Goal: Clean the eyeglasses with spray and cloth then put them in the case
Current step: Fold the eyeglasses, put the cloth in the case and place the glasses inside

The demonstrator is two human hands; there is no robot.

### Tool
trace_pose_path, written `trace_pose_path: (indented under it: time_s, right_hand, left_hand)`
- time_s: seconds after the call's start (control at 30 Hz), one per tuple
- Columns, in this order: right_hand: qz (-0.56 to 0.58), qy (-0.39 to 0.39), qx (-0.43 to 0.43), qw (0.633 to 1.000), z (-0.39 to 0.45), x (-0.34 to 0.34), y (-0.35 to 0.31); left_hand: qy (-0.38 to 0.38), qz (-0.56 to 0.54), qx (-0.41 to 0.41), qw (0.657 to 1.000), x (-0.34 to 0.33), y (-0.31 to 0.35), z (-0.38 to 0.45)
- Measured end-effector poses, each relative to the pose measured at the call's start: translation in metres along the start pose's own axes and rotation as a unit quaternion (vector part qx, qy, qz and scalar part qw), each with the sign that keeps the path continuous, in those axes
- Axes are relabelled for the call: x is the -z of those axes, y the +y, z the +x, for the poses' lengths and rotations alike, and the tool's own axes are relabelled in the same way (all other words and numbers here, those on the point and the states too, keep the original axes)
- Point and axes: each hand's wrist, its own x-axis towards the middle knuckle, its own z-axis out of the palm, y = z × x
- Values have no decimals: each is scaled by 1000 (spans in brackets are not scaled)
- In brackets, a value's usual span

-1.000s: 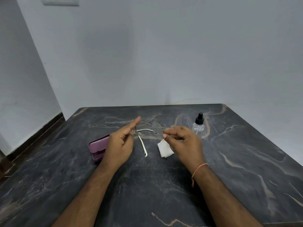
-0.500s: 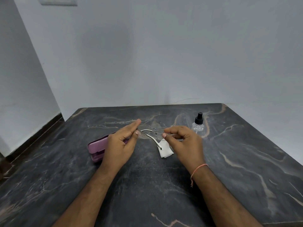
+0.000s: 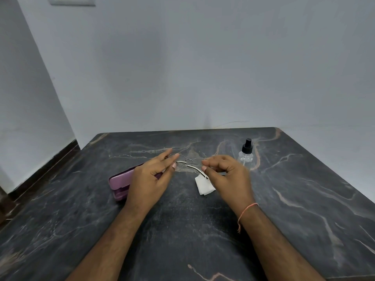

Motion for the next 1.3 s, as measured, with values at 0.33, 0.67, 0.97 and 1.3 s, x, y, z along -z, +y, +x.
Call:
trace_pose_path:
  time_s: [0.33, 0.67, 0.97, 1.3]
  right_hand:
    - [-30, -14, 24, 999, 2, 1, 3]
    - [10, -63, 23, 998, -6, 5, -11]
    - [-9, -39, 13, 999, -7, -2, -10]
    - [-33, -24, 29, 999, -4, -3, -7]
  left_hand:
    - [-10, 62, -32, 998, -1, -4, 1]
    - [-12, 111, -37, 993, -1, -5, 1]
    - [-21, 127, -37, 991, -2, -6, 0]
    - [-43, 168, -62, 983, -6, -10, 2]
